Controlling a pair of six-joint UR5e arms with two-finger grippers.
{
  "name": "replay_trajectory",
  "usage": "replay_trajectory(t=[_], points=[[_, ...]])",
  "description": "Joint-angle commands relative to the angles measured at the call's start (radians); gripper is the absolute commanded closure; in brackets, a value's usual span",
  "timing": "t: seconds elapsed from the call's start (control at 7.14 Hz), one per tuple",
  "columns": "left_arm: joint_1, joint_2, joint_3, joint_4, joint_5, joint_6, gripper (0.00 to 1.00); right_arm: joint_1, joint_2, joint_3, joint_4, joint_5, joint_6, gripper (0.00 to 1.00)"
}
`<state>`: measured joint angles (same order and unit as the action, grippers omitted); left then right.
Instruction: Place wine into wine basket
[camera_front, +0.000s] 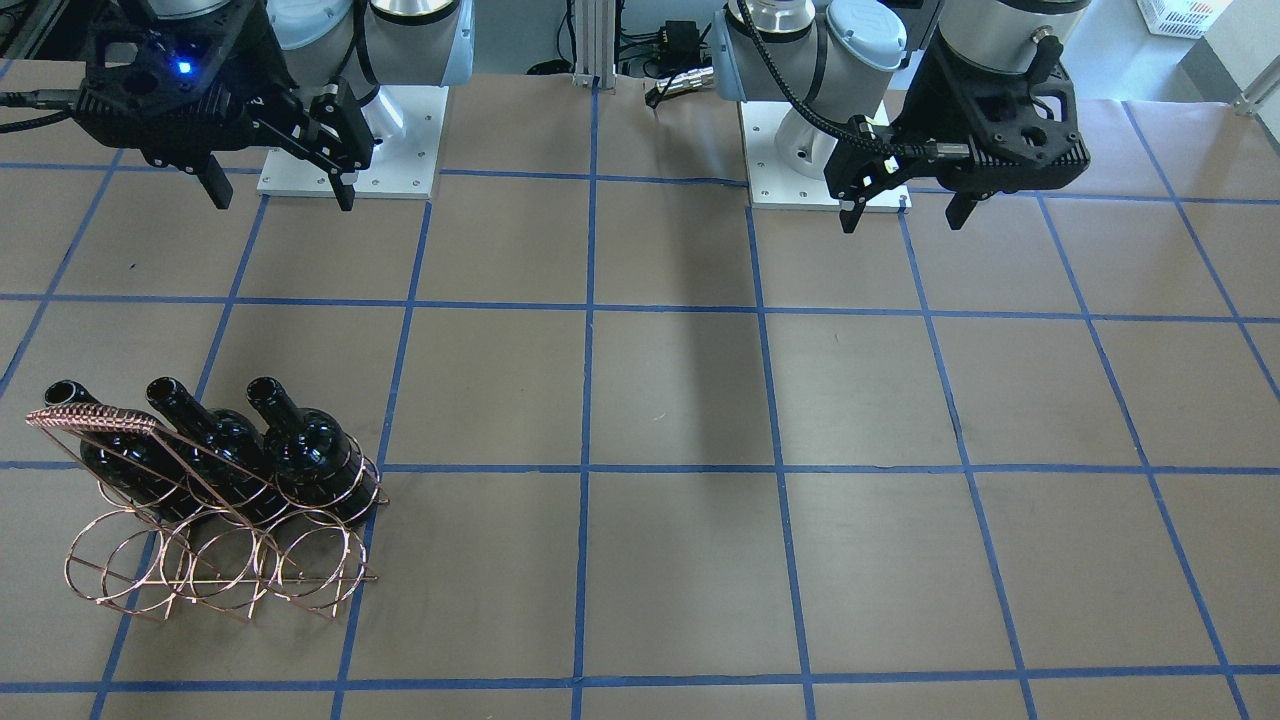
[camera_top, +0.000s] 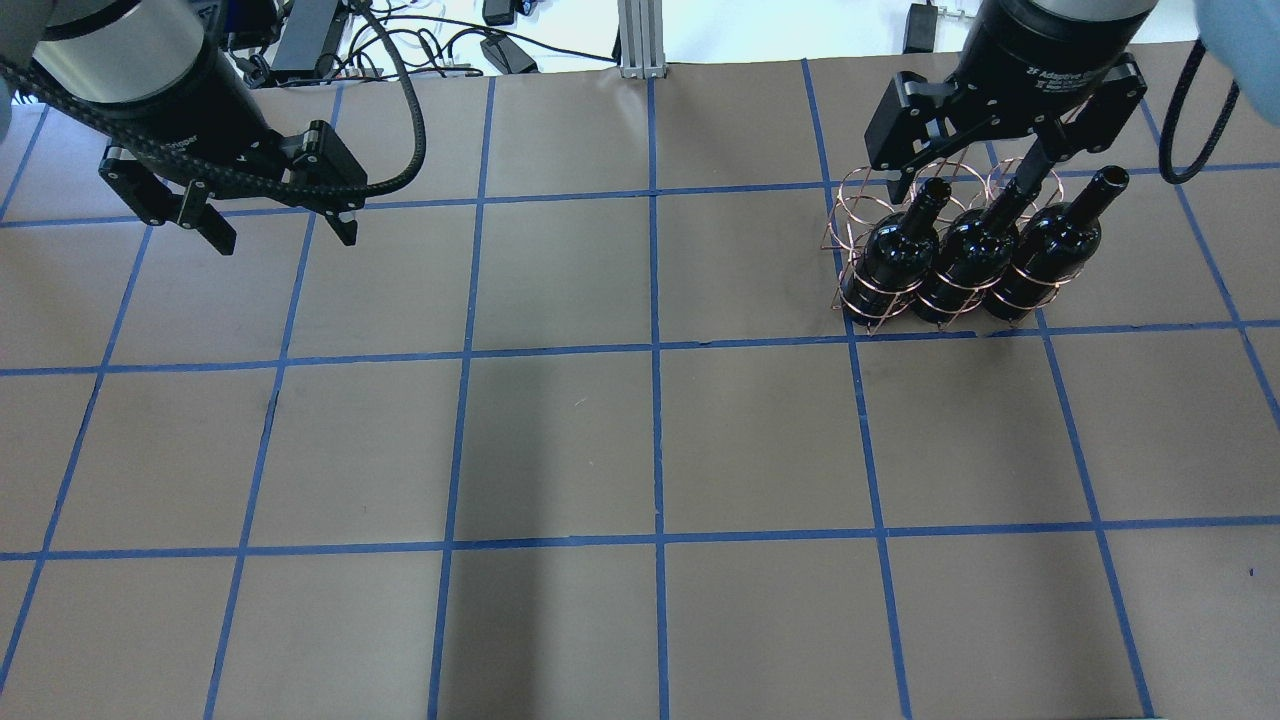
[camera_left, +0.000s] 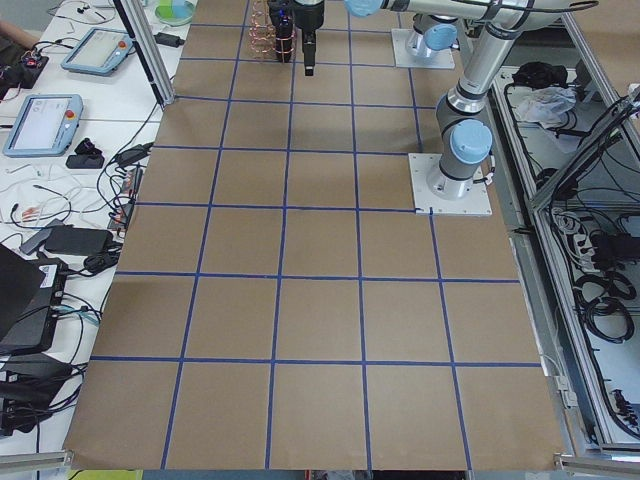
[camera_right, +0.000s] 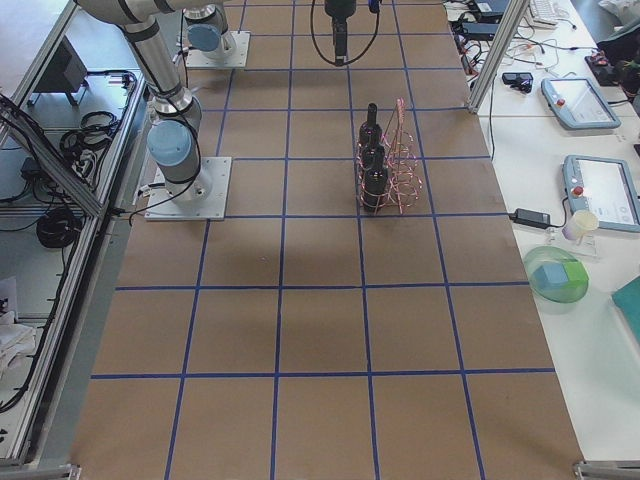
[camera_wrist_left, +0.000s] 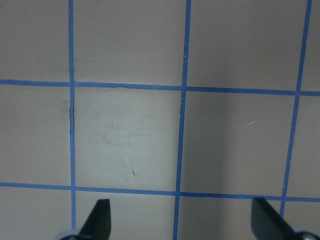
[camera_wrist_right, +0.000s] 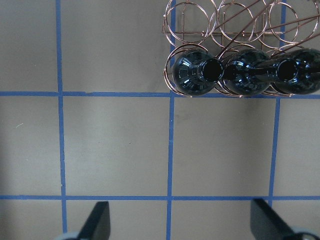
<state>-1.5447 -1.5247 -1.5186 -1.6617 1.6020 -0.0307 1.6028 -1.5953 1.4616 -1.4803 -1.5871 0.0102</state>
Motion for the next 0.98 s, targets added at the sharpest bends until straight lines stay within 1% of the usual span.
replay_trajectory(t=[0.0,0.42,0.84], points=[[0.000,0.000,0.000,0.000,0.038,0.000,0.00,0.000,-0.002,0.002,-0.008,0.001,-0.001,0.00],[-0.002,-0.002,0.000,0.002,0.039,0.000,0.00,0.000,0.003,0.002,-0.063,0.001,0.008,0.00],[-0.009,-0.005,-0.002,0.002,0.038,0.000,0.00,-0.001,0.001,0.002,-0.064,-0.008,0.011,0.00]])
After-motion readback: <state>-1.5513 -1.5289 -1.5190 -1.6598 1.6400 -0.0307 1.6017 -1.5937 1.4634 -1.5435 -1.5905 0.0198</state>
